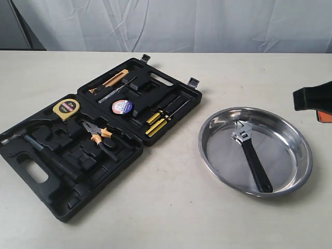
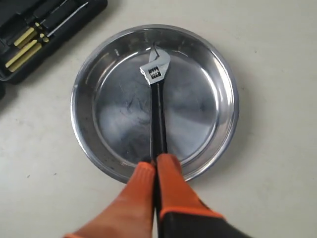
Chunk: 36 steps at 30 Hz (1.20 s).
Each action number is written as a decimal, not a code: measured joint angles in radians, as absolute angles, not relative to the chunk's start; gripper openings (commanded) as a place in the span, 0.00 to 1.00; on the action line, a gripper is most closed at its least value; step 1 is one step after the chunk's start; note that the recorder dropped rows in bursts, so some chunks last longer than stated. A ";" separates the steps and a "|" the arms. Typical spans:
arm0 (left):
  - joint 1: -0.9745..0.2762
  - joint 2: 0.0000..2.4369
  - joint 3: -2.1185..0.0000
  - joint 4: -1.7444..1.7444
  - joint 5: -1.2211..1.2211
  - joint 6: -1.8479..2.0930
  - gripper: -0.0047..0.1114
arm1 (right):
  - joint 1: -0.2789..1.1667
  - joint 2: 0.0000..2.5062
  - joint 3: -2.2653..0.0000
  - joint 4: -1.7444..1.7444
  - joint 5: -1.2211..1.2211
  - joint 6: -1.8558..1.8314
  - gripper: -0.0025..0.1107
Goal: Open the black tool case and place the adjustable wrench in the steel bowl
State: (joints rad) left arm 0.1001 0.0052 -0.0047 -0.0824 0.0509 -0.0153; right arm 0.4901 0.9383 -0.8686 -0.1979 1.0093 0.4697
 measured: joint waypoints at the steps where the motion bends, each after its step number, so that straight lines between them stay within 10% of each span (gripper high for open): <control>1: 0.100 0.005 -0.005 -0.082 0.051 -0.015 0.04 | 0.490 0.920 -0.869 -0.198 1.009 0.471 0.02; 25: 0.100 0.005 -0.005 -0.082 0.051 -0.015 0.04 | 0.096 0.184 -0.042 -0.209 -0.021 0.463 0.02; 36: 0.100 0.005 -0.005 -0.082 0.051 -0.015 0.04 | 0.010 0.008 -0.007 -0.212 0.081 0.463 0.02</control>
